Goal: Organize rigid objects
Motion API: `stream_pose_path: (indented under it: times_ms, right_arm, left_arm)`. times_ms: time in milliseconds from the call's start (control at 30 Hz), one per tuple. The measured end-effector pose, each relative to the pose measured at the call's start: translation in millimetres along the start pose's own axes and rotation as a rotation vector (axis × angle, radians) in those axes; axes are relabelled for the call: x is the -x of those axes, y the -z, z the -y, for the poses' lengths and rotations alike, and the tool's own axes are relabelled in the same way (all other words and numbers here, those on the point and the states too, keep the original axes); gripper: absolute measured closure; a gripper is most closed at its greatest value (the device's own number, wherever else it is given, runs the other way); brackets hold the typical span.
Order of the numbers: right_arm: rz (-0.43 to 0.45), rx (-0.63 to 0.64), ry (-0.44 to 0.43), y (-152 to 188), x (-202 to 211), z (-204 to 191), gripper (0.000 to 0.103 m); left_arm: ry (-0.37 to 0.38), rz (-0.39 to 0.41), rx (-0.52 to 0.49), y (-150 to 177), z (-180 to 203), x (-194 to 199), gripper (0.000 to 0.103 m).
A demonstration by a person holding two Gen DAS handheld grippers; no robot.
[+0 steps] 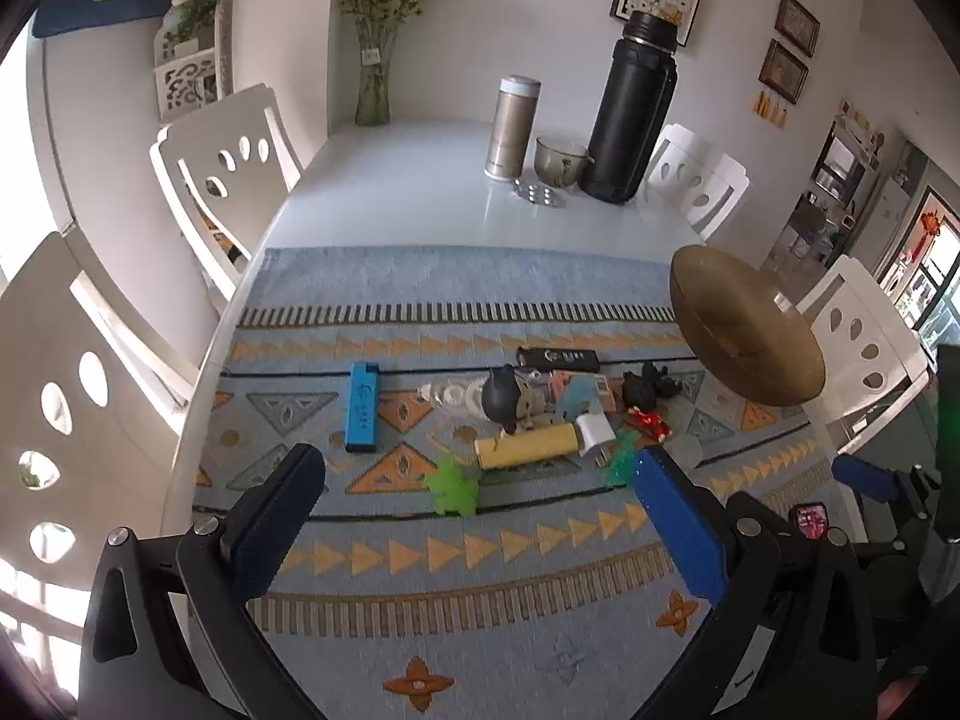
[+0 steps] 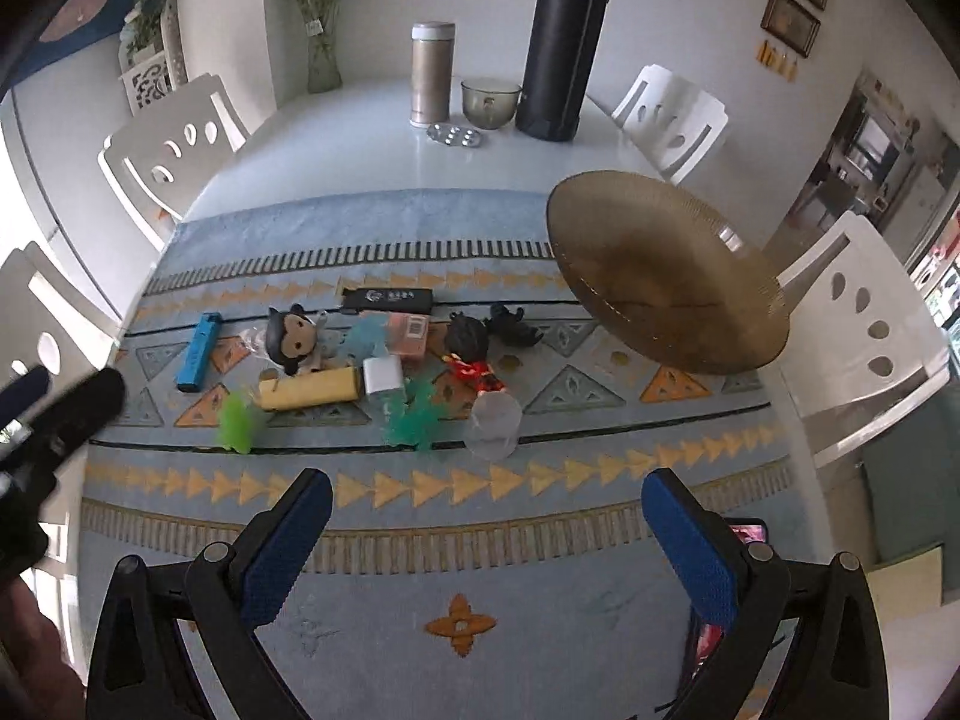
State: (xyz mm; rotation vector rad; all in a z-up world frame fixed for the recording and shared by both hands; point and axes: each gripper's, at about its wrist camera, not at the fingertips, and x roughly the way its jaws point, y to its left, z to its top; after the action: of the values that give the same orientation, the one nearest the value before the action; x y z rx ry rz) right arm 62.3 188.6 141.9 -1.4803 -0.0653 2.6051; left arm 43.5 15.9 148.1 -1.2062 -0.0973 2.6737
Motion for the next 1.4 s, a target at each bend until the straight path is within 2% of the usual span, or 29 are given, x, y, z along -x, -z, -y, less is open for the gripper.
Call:
stream_pose_path:
  times_ms: [133, 333, 767, 900, 1400]
  right_arm:
    - [-0.023, -0.003, -0.006, 1, -5, -1, 0.000]
    - [-0.011, 0.018, 0.001, -2, -2, -6, 0.000]
    - [-0.013, 0.031, -0.010, 2, -1, -8, 0.000]
    - [-0.015, 0.036, -0.012, 3, 0, -10, 0.000]
    - [-0.029, 0.026, -0.022, 2, -5, -7, 0.000]
  left_arm:
    - [0.005, -0.014, 0.003, -1, -1, -1, 0.001]
    - [0.030, -0.023, -0.006, 1, 1, 0, 0.001]
    - [0.032, -0.047, 0.011, 4, -3, 1, 0.001]
    - [0.060, -0.078, 0.030, 5, -4, -2, 0.001]
    - [0.059, -0.089, 0.046, 5, -10, -8, 0.001]
